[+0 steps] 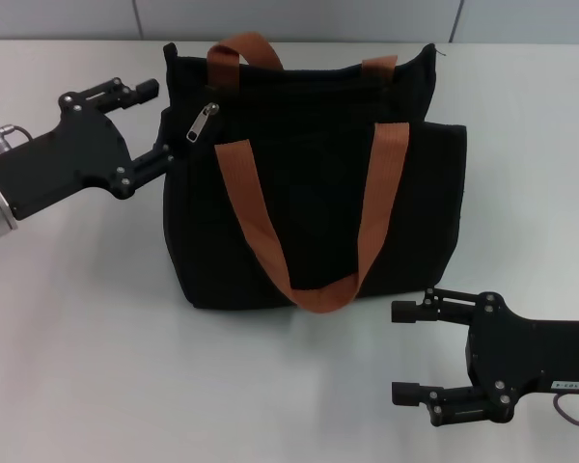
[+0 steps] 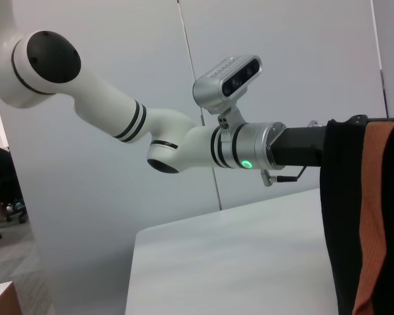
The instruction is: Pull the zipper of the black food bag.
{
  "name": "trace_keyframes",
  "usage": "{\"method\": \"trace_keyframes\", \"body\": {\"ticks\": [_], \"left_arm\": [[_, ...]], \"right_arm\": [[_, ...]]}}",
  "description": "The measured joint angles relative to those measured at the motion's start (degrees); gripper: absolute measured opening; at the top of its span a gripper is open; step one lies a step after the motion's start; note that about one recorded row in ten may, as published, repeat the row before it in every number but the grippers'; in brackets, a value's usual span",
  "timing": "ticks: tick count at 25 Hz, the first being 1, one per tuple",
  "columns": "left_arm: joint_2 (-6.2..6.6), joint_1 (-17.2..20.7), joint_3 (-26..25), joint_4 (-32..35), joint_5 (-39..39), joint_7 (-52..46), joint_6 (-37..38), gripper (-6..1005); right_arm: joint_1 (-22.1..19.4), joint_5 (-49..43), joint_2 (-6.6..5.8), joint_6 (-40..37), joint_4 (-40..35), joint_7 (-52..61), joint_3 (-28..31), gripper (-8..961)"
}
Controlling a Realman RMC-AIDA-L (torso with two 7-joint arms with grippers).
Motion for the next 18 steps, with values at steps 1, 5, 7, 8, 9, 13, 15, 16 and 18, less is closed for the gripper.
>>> {"method": "trace_keyframes", "body": {"ticks": [1,5,7,8,9,13,15,16,18], "left_arm": [[-0.03,-0.07,0.11,0.00,0.13,0.14,0.01,740],[-0.06,-0.26,0.30,0.04,0.35,1.29,0.25,569],[-0.08,-0.28,0.33,0.06,0.39,1.62,0.55,483],[-0.09,-0.28,0.33,0.05,0.39,1.64,0.73,440],[-0.11,-0.25,0.34,0.06,0.38,1.66,0.96,397],[-0.13,0.04,0.13,0.06,0.08,2.19,2.13,262],[-0.13,0.05,-0.08,0.06,0.05,2.50,2.44,195],[-0.16,0.06,-0.18,0.06,0.01,2.53,2.47,167],[-0.32,0.07,-0.32,0.06,-0.15,2.57,2.46,109]], "right_arm": [[0.00,0.03,0.00,-0.03,0.00,0.00,0.00,831],[0.00,0.12,0.00,-0.05,0.00,0.00,0.00,831],[0.02,0.13,0.00,-0.07,0.00,0.00,0.00,832],[0.14,0.15,0.00,-0.19,0.00,0.01,0.01,832],[0.26,0.19,0.00,-0.36,0.01,0.01,0.00,832],[0.69,2.02,0.00,-3.54,0.25,0.75,0.00,832],[0.74,4.22,0.00,-6.24,0.29,1.63,0.00,832],[0.84,5.80,0.01,-7.69,0.25,2.72,0.00,832],[1.38,8.70,0.00,-9.97,0.11,6.11,0.00,832]]}}
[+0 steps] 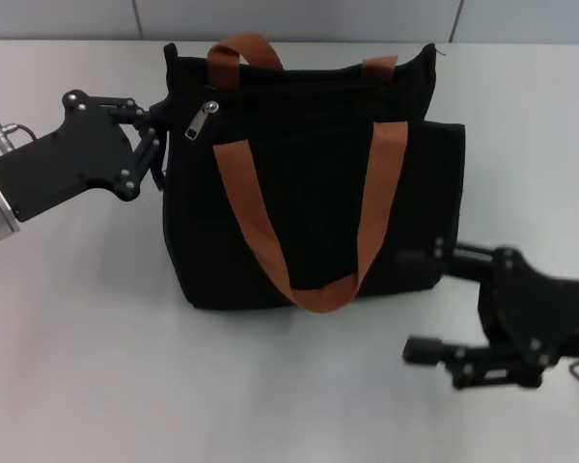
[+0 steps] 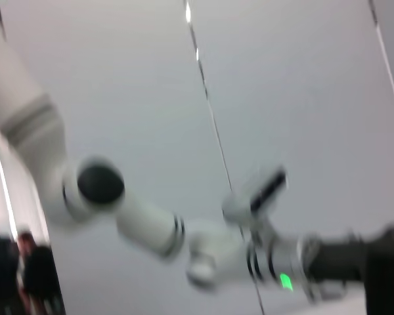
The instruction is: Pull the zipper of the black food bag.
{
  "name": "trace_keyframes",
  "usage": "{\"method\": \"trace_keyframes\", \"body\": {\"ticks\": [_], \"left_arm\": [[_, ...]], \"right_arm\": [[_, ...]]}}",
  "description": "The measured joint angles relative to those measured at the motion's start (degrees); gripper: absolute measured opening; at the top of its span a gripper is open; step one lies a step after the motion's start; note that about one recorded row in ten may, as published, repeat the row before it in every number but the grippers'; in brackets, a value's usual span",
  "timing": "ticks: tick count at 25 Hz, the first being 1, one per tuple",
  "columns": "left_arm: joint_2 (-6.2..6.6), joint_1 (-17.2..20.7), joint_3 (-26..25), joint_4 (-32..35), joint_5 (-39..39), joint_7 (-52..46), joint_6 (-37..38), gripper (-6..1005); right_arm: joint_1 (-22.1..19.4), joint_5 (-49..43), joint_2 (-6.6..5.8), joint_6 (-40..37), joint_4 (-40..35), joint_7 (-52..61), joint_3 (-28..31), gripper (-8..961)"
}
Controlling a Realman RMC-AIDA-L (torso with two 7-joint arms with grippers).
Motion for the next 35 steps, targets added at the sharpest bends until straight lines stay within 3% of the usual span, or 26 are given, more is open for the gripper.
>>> {"method": "trace_keyframes", "body": {"ticks": [3,7,14,21,35], "left_arm": [[-0.12,0.02,-0.05,0.00,-0.18,0.19,-0.05,24],[-0.99,0.19,-0.16,-0.03,-1.03,3.47,-0.23,24],[-0.98,-0.27,-0.10,-0.08,-1.34,3.84,0.49,24],[-0.85,-0.32,-0.01,0.52,-2.14,3.82,1.58,24],[-0.79,-0.48,0.04,1.38,-2.13,3.62,1.81,25]], "right_arm": [[2.17,4.15,-0.35,-1.93,-0.13,8.51,0.00,831],[6.43,7.36,-1.24,-1.28,-0.79,22.41,0.01,831],[13.12,8.66,-1.51,4.49,-6.10,44.75,0.55,831],[19.87,8.36,-2.20,11.11,-7.07,59.53,-0.29,832],[27.62,7.93,-3.27,24.49,-7.99,74.67,-14.51,829]]}}
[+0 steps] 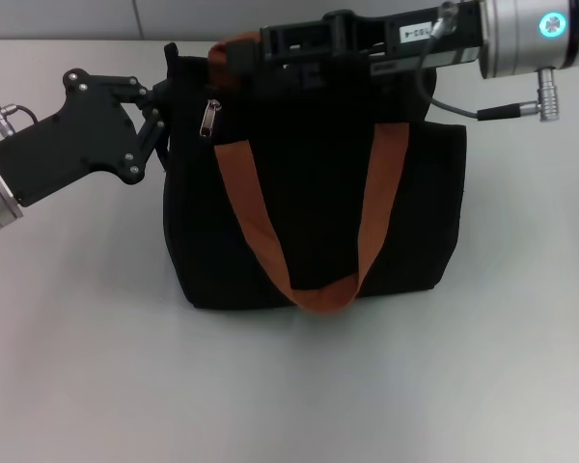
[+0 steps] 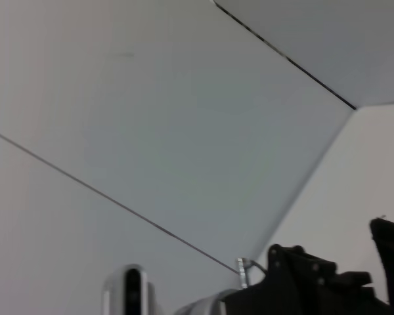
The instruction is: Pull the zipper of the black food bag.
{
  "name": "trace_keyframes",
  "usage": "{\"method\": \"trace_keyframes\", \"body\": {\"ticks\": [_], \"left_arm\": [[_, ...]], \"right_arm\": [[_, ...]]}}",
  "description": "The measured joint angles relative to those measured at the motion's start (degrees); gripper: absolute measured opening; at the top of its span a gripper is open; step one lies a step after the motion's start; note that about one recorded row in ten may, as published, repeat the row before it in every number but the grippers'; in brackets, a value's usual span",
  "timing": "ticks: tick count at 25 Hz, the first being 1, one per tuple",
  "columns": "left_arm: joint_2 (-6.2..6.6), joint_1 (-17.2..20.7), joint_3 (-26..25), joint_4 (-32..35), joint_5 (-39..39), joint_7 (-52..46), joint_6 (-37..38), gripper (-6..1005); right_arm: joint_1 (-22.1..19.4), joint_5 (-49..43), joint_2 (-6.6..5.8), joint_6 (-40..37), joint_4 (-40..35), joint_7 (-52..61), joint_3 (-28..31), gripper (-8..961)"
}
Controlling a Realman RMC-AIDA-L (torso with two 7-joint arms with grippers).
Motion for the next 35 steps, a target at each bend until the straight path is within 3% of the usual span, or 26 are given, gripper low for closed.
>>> {"method": "trace_keyframes", "body": {"ticks": [6,12,15,35], "left_arm": [[-0.04,-0.18,-0.08,0.03,0.01,-0.06,0.20,25],[-0.08,-0.34,0.02,0.36,0.01,-0.33,0.33,25],[-0.11,-0.36,0.03,0.42,0.01,-0.34,0.33,25],[-0.22,-0.90,0.30,0.29,-1.37,-0.50,2.16,25]], "right_arm": [[0.78,-1.37,0.34,2.74,0.13,1.73,-1.21,825],[0.90,-1.48,0.89,3.75,0.56,2.71,-1.83,620],[1.04,-2.08,1.14,4.08,0.59,3.53,-1.90,448],[3.33,-3.44,3.08,10.12,0.94,6.14,-6.33,447]]}}
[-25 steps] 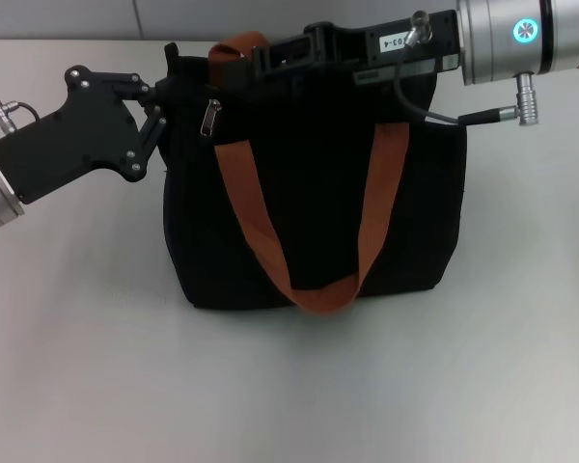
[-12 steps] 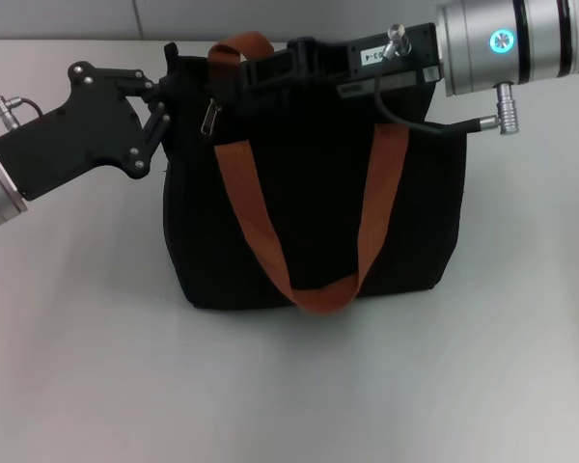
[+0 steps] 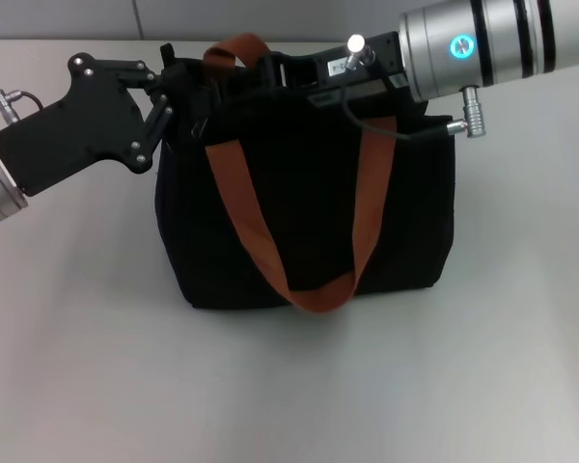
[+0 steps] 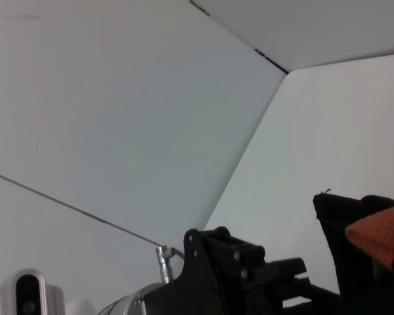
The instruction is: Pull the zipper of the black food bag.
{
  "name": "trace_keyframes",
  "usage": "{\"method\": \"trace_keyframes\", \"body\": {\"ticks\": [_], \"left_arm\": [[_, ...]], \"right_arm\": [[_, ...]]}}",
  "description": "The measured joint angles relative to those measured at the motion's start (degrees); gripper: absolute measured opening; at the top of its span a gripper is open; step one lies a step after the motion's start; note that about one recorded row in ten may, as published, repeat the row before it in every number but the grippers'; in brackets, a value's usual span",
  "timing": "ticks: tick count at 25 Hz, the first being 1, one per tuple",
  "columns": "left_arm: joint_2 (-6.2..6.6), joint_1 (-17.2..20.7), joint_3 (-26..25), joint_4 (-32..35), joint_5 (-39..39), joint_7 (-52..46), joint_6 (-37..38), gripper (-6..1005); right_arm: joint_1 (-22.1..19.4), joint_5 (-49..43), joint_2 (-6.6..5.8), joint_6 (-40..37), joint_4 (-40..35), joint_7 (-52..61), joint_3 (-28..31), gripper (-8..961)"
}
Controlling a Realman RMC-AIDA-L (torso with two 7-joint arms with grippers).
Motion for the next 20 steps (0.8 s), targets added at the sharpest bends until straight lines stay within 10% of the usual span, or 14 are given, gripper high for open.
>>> {"method": "trace_keyframes", "body": {"ticks": [20], "left_arm": [[0.17,0.78,-0.36,0.21,-0.12,0.38,-0.24,26]], "right_arm": [[-0.74,0.00,-0.12,-1.95,-2.81,1.42,0.04,444]]}}
